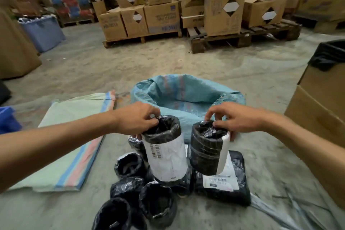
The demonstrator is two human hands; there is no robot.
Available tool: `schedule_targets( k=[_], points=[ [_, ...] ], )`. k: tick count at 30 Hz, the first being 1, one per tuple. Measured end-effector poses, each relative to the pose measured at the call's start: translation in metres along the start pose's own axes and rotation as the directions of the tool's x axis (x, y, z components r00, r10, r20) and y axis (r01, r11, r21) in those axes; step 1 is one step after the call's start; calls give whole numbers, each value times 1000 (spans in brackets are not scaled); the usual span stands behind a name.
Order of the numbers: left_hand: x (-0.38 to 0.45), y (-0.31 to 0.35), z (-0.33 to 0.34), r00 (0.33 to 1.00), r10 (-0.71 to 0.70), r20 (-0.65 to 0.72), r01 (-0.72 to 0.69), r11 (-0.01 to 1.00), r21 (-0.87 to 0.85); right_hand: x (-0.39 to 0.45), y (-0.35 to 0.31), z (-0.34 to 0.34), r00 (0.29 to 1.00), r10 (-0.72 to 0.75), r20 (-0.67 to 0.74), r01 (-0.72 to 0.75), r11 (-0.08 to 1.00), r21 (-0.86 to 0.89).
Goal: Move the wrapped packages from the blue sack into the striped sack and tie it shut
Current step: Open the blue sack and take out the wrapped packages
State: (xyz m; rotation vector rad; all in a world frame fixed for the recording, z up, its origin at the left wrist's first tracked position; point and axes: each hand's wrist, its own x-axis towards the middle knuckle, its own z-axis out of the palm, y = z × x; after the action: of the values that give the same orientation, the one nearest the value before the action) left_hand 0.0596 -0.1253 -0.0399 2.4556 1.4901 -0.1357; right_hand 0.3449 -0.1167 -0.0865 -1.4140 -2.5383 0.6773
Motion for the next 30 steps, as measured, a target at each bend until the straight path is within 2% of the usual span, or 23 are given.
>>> schedule_targets(
  k=[3, 7, 12, 19, 24, 30],
  points=[
    [-4, 16, 33, 989, 140, 53, -144, 985, 96, -29, 5, 30, 995, -59, 76, 60, 998, -19],
    [-9, 33, 72, 969, 229, 92, -238, 964, 117, -63, 12, 65, 990, -71, 124, 78, 995, -54],
    [0, 51, 86, 963, 263, 67, -268, 960, 82, -81, 18, 94, 982, -54, 180, 74, 992, -106],
    [16, 52, 81, 958, 268, 100, -277, 957, 90, -85, 31, 110, 977, -84, 197, 97, 994, -59],
    [15, 50, 75, 944, 315, 95, -314, 949, -23, -82, 33, 115, 963, -90, 255, 116, 990, -86],
    [3, 53, 105, 915, 355, 192, -369, 928, 44, -80, 27, 121, 947, -63, 315, 110, 985, -134]
  ],
)
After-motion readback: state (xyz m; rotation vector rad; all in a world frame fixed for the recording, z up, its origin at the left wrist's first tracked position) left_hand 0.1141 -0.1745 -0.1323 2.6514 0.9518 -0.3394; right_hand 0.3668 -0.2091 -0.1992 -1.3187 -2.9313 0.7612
